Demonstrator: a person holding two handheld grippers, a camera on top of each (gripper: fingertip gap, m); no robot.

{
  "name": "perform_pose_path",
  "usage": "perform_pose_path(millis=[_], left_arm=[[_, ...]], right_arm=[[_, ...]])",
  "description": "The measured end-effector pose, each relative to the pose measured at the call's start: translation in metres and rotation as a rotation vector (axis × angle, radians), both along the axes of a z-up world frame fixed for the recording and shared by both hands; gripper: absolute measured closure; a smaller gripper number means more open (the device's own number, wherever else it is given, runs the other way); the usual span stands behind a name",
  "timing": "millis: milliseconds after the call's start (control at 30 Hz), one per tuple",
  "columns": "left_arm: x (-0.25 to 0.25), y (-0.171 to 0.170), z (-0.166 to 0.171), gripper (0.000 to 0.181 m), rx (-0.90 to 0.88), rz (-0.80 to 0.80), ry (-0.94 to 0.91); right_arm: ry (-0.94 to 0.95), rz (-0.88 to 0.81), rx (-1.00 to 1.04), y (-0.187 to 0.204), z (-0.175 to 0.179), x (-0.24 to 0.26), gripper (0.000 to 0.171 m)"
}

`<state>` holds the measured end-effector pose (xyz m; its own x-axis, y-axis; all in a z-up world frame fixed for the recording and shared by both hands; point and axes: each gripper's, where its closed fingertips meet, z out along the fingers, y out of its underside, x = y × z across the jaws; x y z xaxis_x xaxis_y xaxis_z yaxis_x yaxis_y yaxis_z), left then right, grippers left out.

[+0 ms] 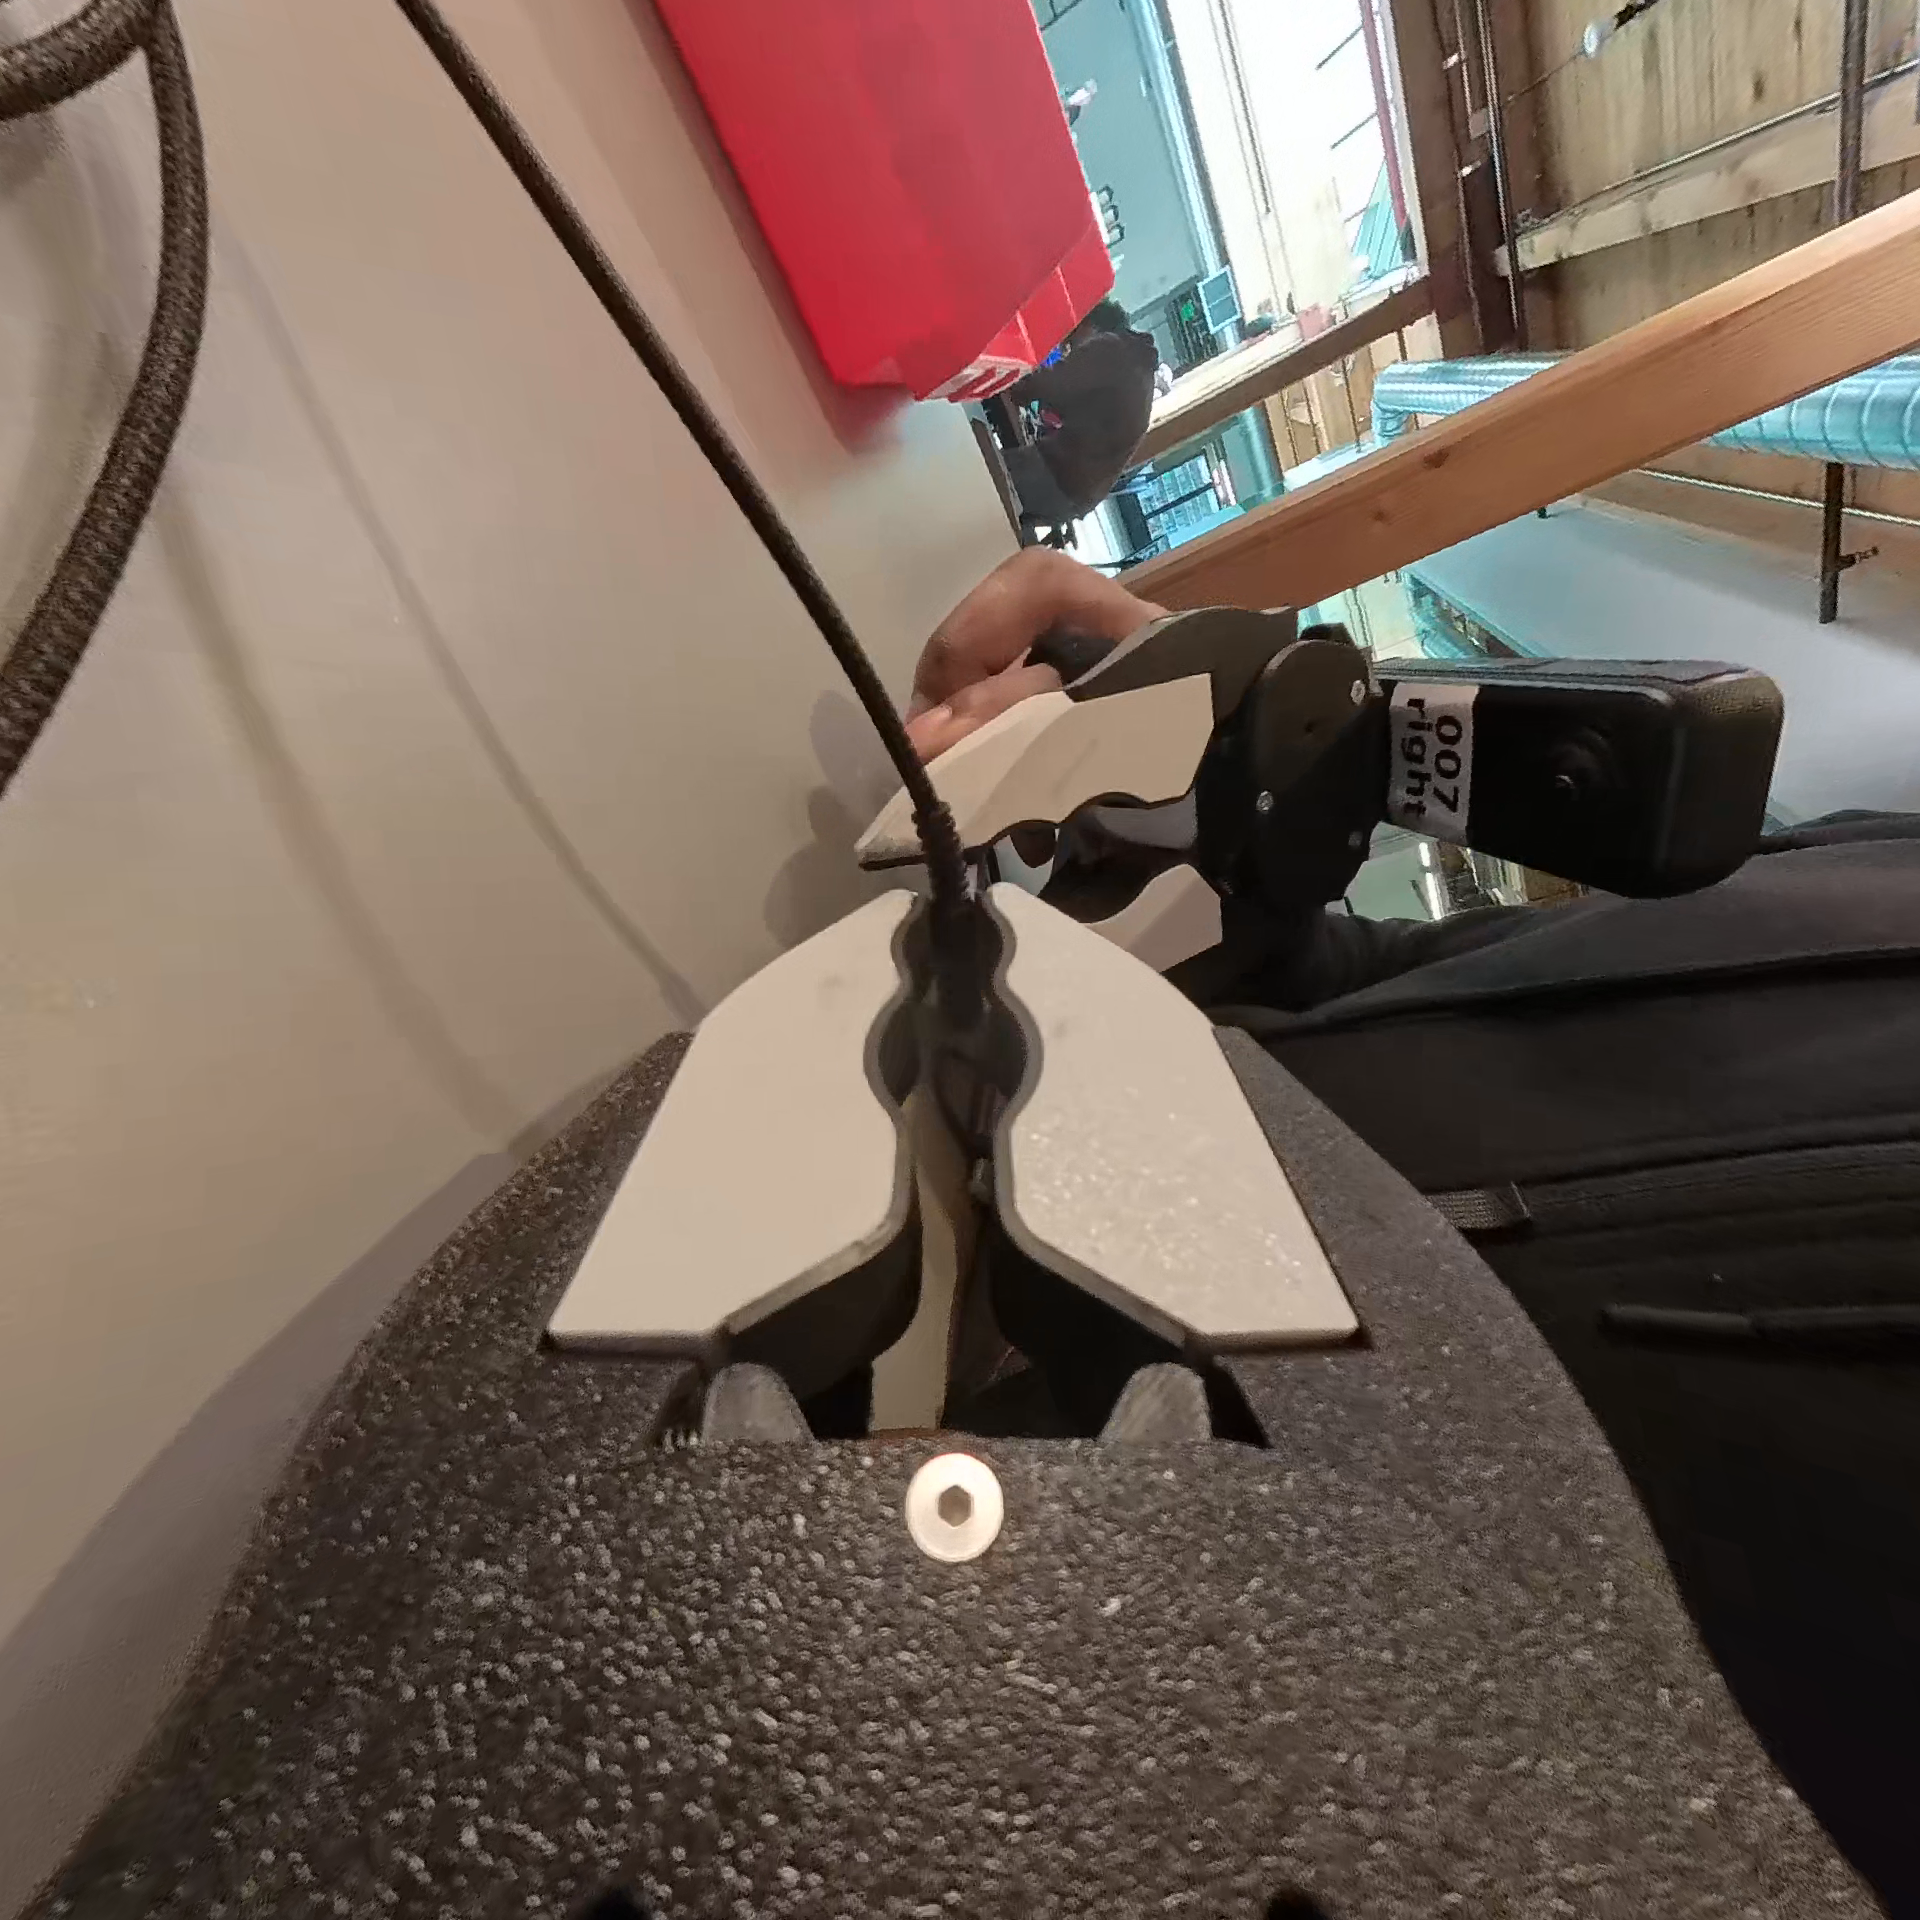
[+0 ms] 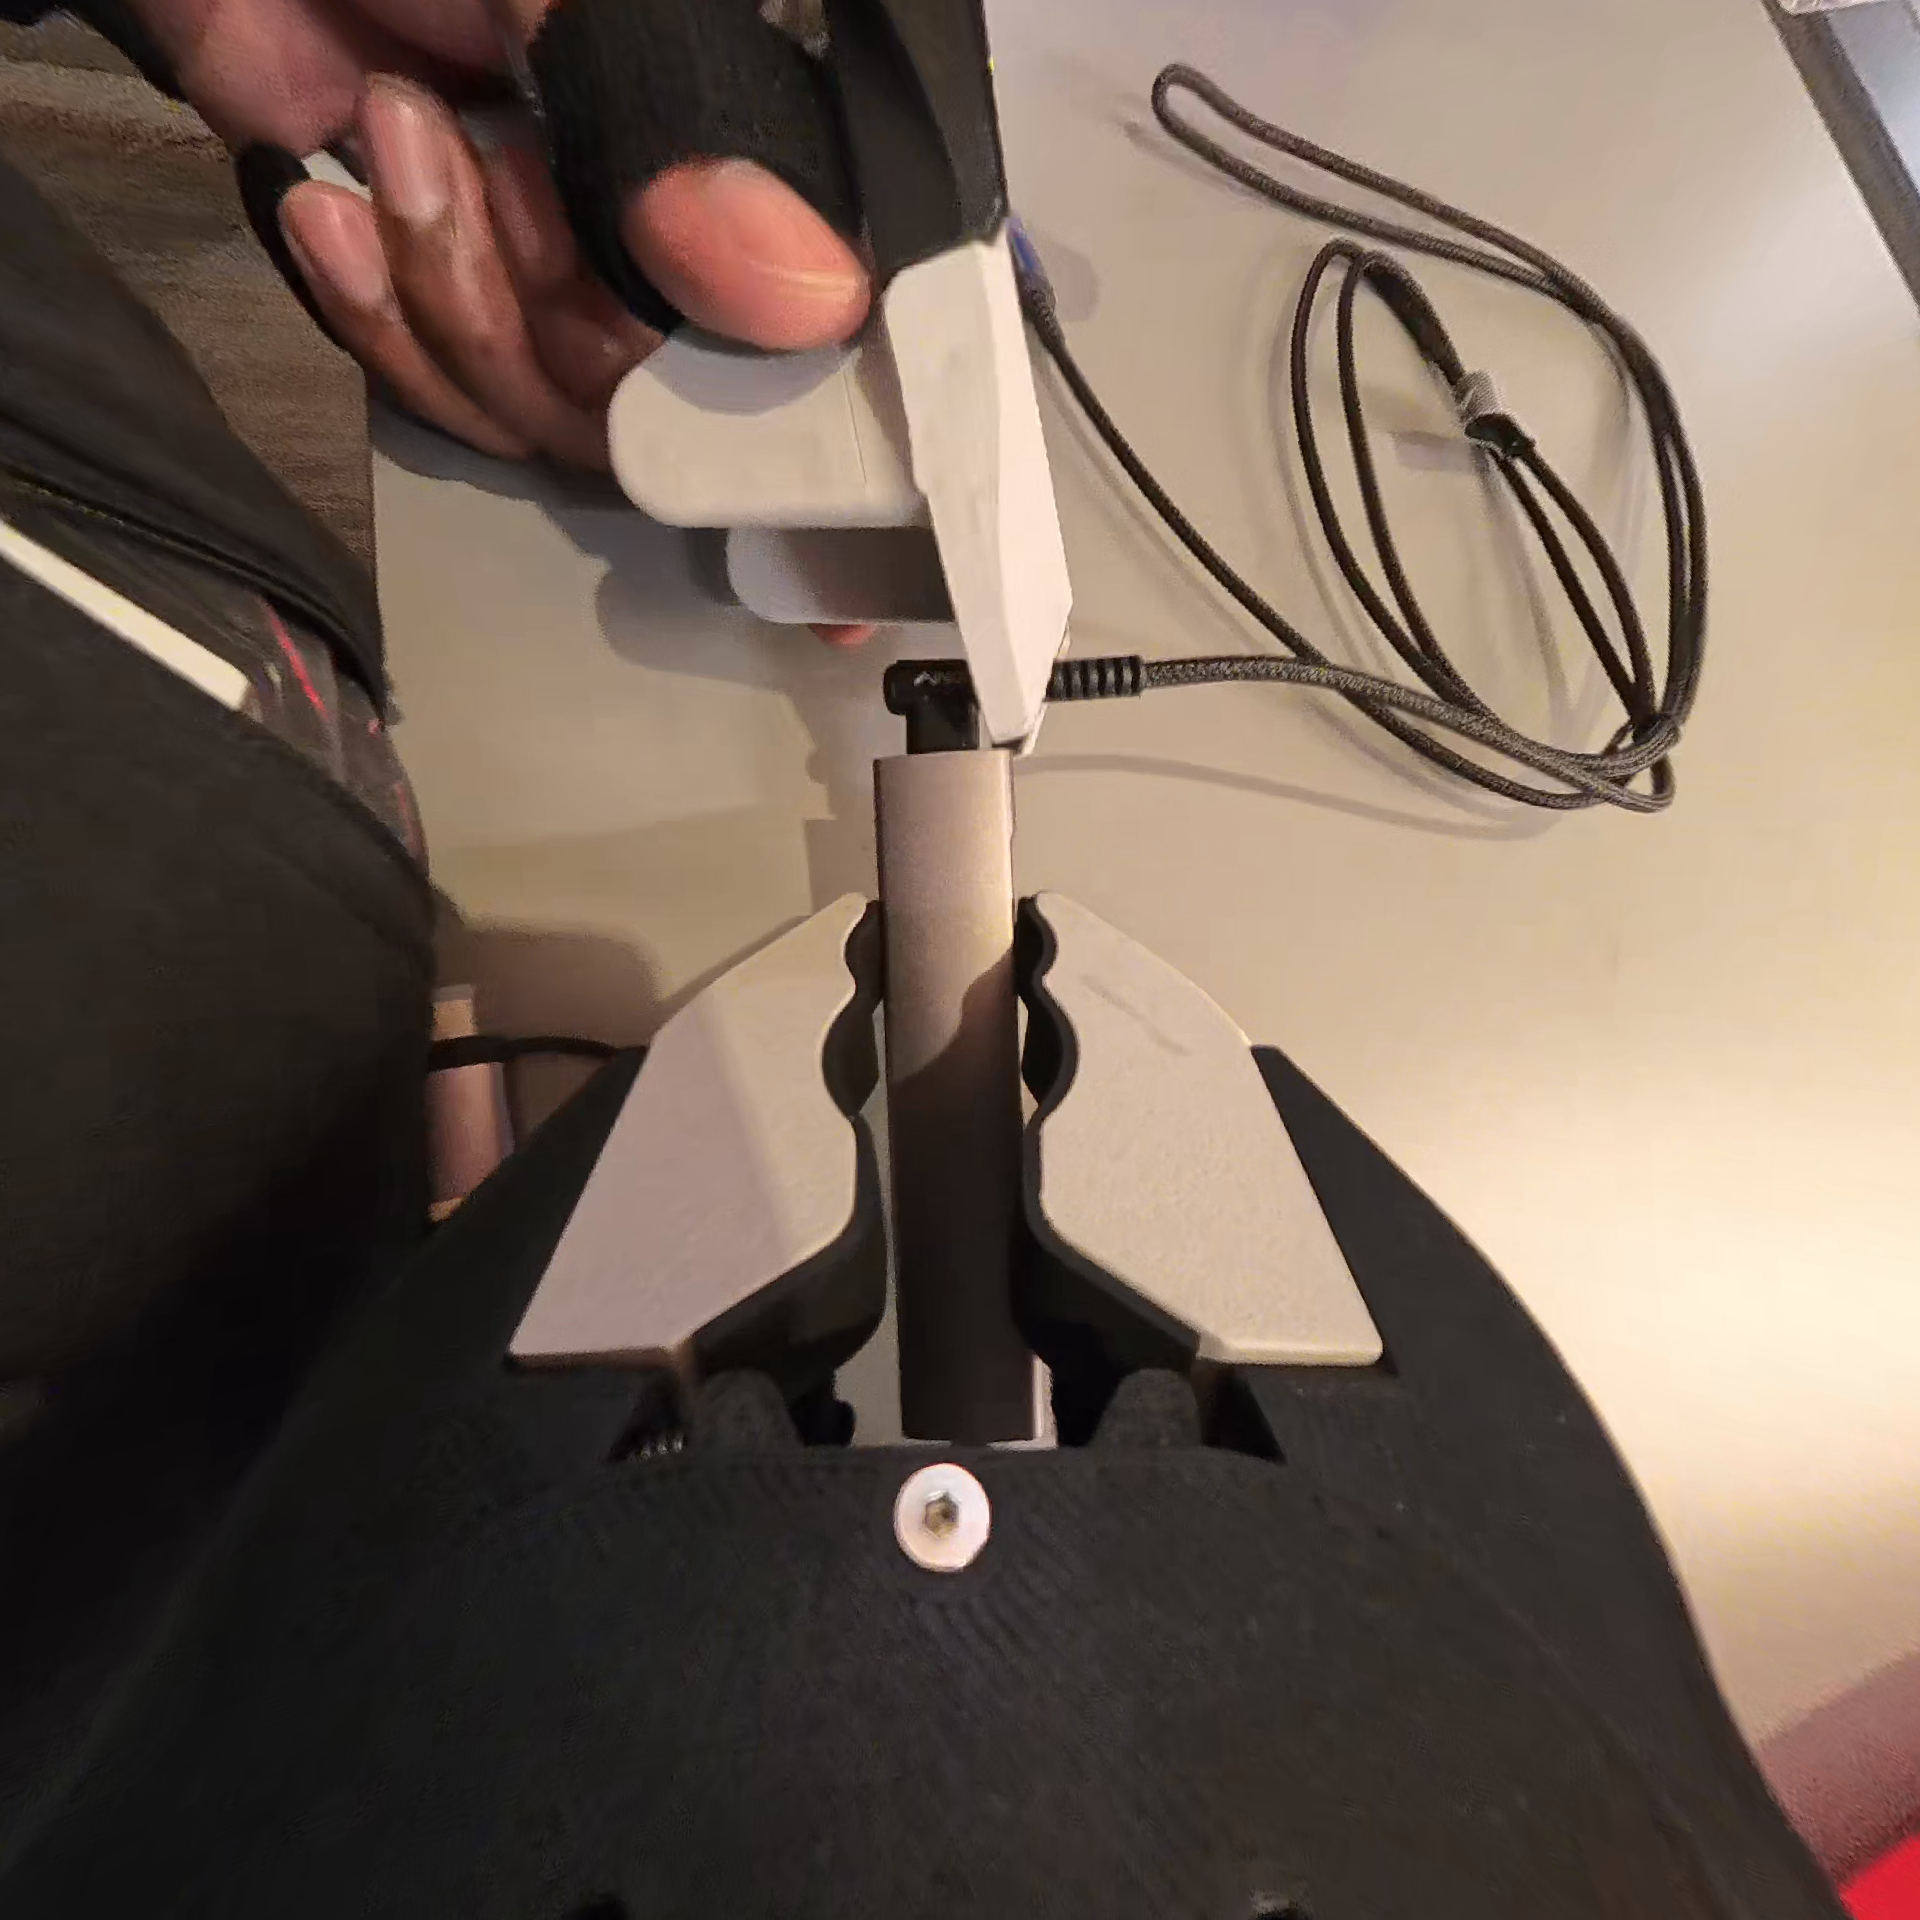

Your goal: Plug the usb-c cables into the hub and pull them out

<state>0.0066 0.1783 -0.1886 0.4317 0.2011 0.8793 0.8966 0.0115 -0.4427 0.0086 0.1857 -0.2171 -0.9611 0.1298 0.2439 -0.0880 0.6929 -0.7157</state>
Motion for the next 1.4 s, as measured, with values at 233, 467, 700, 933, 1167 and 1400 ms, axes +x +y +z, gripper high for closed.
perform_pose_path(millis=[233,467,700,933,1167,1400], left_arm=[[0.002,0.002,-0.01,0.173,-0.074,-0.011,-0.011],[0.002,-0.003,-0.013,0.172,-0.078,-0.04,-0.037],[0.001,-0.006,-0.011,0.173,-0.044,-0.047,-0.076],[0.008,-0.007,-0.005,0.172,-0.001,-0.077,-0.083],[0.018,-0.005,0.002,0.173,0.057,-0.06,-0.104],[0.038,0.0,0.005,0.172,0.056,-0.146,-0.084]], right_arm=[[0.003,-0.013,0.096,-0.008,-0.015,-0.003,0.146],[-0.087,0.007,0.111,-0.009,-0.017,-0.001,0.148],[-0.089,0.015,0.105,-0.011,-0.016,-0.002,0.148],[-0.072,0.046,0.083,-0.012,-0.01,0.002,0.148],[-0.075,0.07,0.074,-0.009,-0.004,0.012,0.148],[-0.087,0.211,0.06,-0.002,0.0,0.03,0.148]])
